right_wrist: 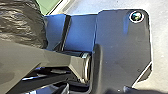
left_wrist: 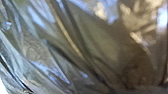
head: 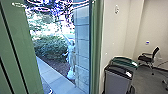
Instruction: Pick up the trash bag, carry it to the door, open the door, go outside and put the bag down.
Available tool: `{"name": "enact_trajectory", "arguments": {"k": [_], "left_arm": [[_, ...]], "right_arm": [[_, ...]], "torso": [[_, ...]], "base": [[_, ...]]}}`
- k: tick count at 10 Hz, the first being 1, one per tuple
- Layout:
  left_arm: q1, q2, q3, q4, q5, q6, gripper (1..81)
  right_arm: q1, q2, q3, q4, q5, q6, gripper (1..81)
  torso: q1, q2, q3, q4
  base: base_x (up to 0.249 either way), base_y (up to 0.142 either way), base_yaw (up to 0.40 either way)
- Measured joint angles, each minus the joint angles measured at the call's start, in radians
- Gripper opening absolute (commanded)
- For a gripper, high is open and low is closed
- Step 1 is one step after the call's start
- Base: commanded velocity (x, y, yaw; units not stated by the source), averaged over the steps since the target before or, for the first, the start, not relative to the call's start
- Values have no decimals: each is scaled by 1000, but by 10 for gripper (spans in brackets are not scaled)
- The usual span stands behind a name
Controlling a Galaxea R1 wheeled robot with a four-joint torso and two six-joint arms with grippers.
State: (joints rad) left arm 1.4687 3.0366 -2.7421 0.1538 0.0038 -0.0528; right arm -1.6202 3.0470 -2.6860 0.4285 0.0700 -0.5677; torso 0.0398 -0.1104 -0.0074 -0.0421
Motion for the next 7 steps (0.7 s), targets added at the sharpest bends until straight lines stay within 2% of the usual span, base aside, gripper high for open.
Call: {"name": "enact_trajectory", "arguments": {"k": [7], "left_arm": [[0,2,0,11,3,0,10]], "right_arm": [[0,-1,-4,-1,0,0,811]], "torso": [[-1,0,0,0]], "base": [[0,0,144]]}}
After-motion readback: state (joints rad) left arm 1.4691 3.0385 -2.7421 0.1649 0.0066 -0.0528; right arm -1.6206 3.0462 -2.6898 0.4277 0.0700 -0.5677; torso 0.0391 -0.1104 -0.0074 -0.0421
